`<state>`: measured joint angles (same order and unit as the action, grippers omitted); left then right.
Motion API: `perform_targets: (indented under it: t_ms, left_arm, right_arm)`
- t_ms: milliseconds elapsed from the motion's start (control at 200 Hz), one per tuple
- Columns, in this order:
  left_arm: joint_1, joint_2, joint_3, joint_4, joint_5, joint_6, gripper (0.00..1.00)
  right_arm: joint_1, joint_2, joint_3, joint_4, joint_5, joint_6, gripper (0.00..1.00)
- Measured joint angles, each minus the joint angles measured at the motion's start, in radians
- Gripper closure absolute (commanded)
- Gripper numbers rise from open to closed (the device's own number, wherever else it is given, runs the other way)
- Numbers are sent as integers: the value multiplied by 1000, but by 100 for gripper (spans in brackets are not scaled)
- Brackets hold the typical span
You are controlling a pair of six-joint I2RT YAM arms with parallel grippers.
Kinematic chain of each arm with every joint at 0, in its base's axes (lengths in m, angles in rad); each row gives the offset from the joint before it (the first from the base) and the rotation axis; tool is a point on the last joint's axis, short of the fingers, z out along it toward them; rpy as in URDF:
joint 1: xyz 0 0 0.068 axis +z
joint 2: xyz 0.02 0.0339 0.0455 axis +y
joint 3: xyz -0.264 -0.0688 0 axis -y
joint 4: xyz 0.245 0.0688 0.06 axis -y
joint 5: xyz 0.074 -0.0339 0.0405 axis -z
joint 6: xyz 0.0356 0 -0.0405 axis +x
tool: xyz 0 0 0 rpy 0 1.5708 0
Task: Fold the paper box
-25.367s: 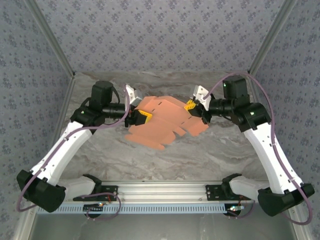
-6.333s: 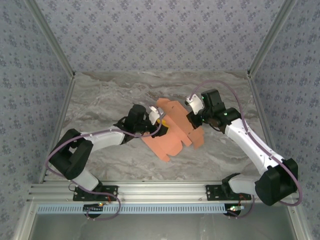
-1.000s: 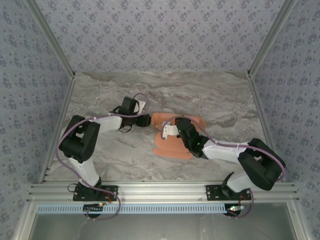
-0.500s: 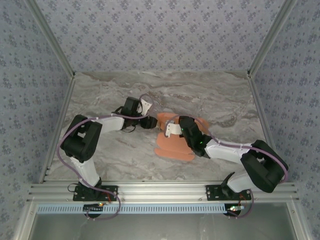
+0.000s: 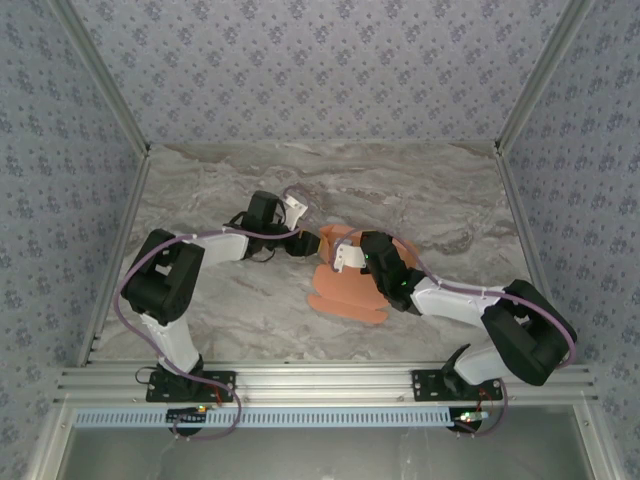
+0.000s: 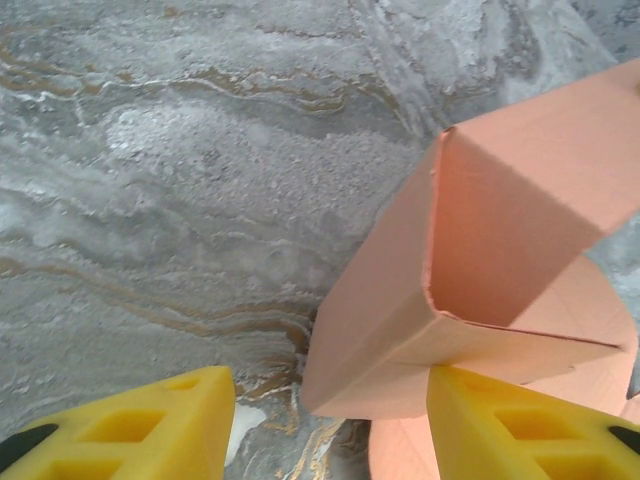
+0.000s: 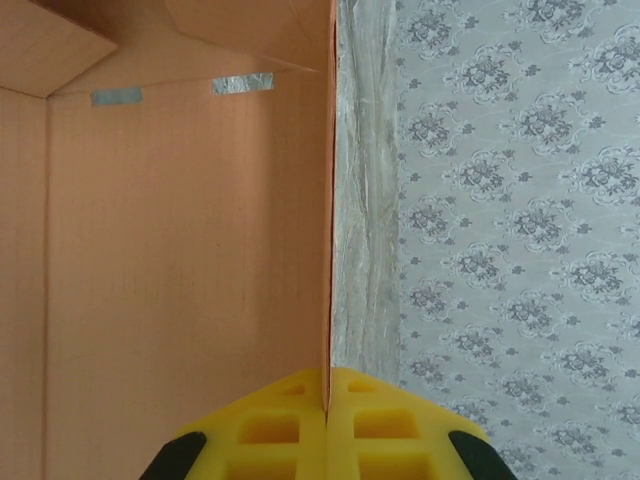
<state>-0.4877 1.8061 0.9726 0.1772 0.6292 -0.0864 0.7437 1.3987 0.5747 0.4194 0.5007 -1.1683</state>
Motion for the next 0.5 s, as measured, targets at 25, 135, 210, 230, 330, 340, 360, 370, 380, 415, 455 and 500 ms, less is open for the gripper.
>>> perform_targets:
  t_ms: [25,135,210,230,330,340,360,370,380,415,455,500]
  left_arm:
    - [0,1,0,5,8,0,47]
    - [-4,5,0,13,41,1,48]
    - [-6,8,0,21,63,5,48]
    - [-6,9,0,24,67,8,48]
    - [-6,18,0,34,88,11,48]
    - [-6,18,0,35,90,11,48]
    - [-6,20,0,36,92,11,48]
    - [-6,21,0,37,93,12,48]
    - [-6,21,0,37,94,12,48]
    - [-6,23,0,39,98,13,48]
    - [-8,25,0,40,103,15,48]
    - [-9,27,-1,48,108,15,48]
  right_arm:
    - [0,0,0,-1,0,2,99]
    - [0,0,0,-6,0,2,99]
    - [0,0,0,-11,0,6,99]
    - [0,0,0,-12,0,6,99]
    - [-2,0,0,-13,-1,10,99]
    - [-2,0,0,-13,-2,10,99]
    - [-2,0,0,-13,-3,11,99]
    - [-2,0,0,-13,-3,13,99]
    - [-3,0,0,-13,-3,13,99]
    - [-4,0,2,-16,-4,14,99]
    - [-5,-1,3,-20,-8,18,99]
    - [-7,-4,4,-26,-11,24,99]
